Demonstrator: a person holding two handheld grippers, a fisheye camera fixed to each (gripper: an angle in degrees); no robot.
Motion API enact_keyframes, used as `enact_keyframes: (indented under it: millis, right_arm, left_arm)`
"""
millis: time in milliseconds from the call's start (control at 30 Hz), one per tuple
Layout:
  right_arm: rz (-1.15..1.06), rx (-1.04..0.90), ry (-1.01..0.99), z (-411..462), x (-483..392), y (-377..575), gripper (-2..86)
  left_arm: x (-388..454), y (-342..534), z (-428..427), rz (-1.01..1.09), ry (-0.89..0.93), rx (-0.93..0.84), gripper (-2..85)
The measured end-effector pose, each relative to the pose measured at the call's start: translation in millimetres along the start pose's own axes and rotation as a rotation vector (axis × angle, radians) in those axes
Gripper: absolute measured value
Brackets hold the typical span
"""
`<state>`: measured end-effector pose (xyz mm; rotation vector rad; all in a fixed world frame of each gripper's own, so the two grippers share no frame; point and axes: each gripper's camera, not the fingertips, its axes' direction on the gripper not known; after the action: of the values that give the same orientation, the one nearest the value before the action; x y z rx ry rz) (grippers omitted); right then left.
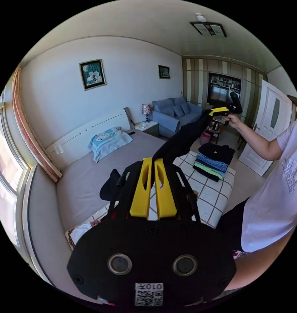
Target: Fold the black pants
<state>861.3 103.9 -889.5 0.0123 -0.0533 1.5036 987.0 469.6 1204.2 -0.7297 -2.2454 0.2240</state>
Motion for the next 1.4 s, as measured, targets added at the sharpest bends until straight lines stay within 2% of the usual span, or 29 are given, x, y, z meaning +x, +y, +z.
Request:
enact_keyframes:
  millis: [133, 400, 567, 867, 1167, 1400]
  right_arm:
    - [0.035, -0.103, -0.093, 60, -9, 27, 1.0]
    - [0.152, -0.454, -0.287, 247, -60, 103, 1.1]
    - [0.176, -0.606, -0.365, 323, -97, 128, 1.1]
    - [0.108, -0.762, -0.348, 369, -139, 133, 1.2]
    - [0.089, -0.836, -0.306, 395, -154, 123, 1.2]
    - [0.161, -0.899, -0.383, 440, -157, 128, 1.6]
  left_arm:
    - [10, 46, 64, 0.075, 0.022, -0.161, -0.3]
    - [30, 203, 233, -0.052, 0.105, -0.495, -0.2]
    - [49, 290, 312, -0.071, 0.109, -0.726, -0.2]
    - [73, 359, 349, 0.006, 0.199, -0.867, -0.2]
    - [115, 410, 356, 0.121, 0.125, -0.929, -0.2]
    - [108, 467, 381, 0.059, 0.132, -0.973, -0.1]
